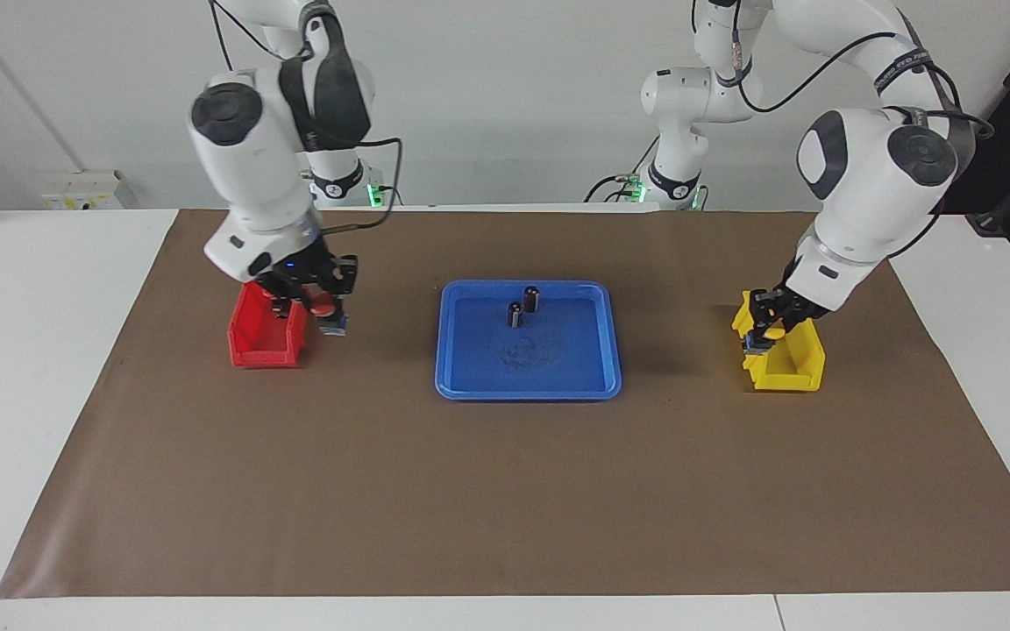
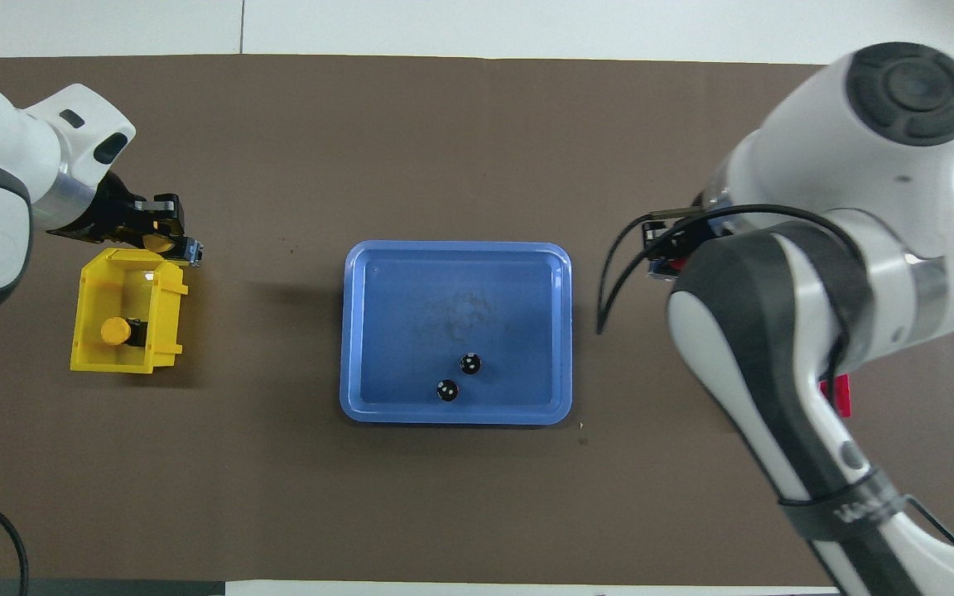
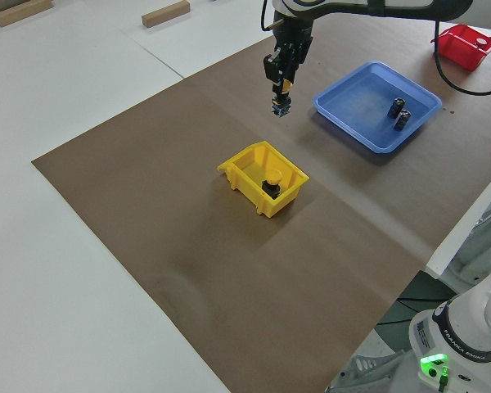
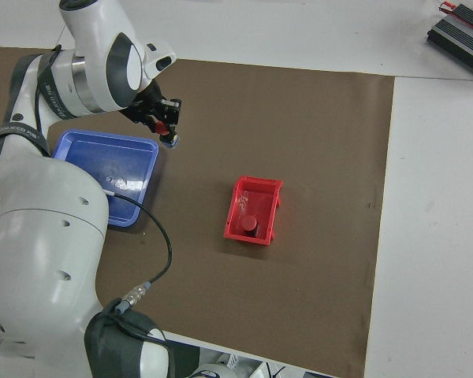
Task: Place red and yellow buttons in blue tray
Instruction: 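Carry the buttons to the blue tray with both grippers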
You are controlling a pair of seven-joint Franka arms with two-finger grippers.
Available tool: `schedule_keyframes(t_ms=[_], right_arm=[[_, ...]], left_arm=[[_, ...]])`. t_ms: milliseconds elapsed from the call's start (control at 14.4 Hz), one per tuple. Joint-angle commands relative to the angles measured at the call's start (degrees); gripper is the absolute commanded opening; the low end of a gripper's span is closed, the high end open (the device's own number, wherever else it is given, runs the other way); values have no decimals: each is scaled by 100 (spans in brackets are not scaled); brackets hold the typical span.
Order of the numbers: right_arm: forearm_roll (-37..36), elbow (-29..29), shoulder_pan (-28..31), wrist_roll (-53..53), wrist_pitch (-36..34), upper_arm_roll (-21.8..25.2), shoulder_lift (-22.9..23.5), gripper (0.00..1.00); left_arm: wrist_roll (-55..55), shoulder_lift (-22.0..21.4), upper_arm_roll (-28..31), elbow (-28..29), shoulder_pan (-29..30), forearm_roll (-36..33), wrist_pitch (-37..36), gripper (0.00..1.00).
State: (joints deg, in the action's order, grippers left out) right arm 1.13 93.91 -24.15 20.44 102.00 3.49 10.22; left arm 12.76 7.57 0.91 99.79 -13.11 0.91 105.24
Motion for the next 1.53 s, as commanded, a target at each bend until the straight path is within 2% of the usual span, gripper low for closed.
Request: schedule_keyframes(t_ms=[0, 208, 347, 624, 763, 971, 1110, 1180, 1318, 1457], right_arm=[[45, -435, -554, 924, 406, 38, 637, 7], [45, -435, -1003, 1601, 1171, 38, 1156, 7], [45, -435, -1240, 1884, 1375, 38, 1367, 8], [62, -172, -1373, 1893, 1524, 29, 1421, 11], [115, 109, -1373, 1885, 1656, 29, 1342, 18], [124, 347, -1382, 1893, 1831, 29, 1272, 44], [115, 357, -1391, 1893, 2043, 29, 1272, 83], [46, 278, -1382, 1876, 2000, 29, 1272, 96], [10, 163, -1234, 1788, 1746, 108, 1045, 99], [-42, 206, -761, 1299, 1317, 108, 589, 99]], left_arm=[[471, 51, 49, 5, -367, 50, 32, 2], [761, 42, 49, 163, -657, 225, 172, 2], [1007, 60, 49, 233, -841, 374, 356, 2], [1184, 69, 41, 374, -1027, 375, 550, 2], [1237, 77, 41, 471, -1131, 375, 726, 2], [1465, 235, 41, 471, -1307, 410, 928, 2], [1711, 332, 41, 454, -1483, 410, 1033, 2], [1790, 367, 41, 445, -1580, 410, 1069, 2], [1983, 446, 41, 410, -1790, 410, 1148, 2], [2168, 455, 41, 401, -1949, 410, 1253, 2]])
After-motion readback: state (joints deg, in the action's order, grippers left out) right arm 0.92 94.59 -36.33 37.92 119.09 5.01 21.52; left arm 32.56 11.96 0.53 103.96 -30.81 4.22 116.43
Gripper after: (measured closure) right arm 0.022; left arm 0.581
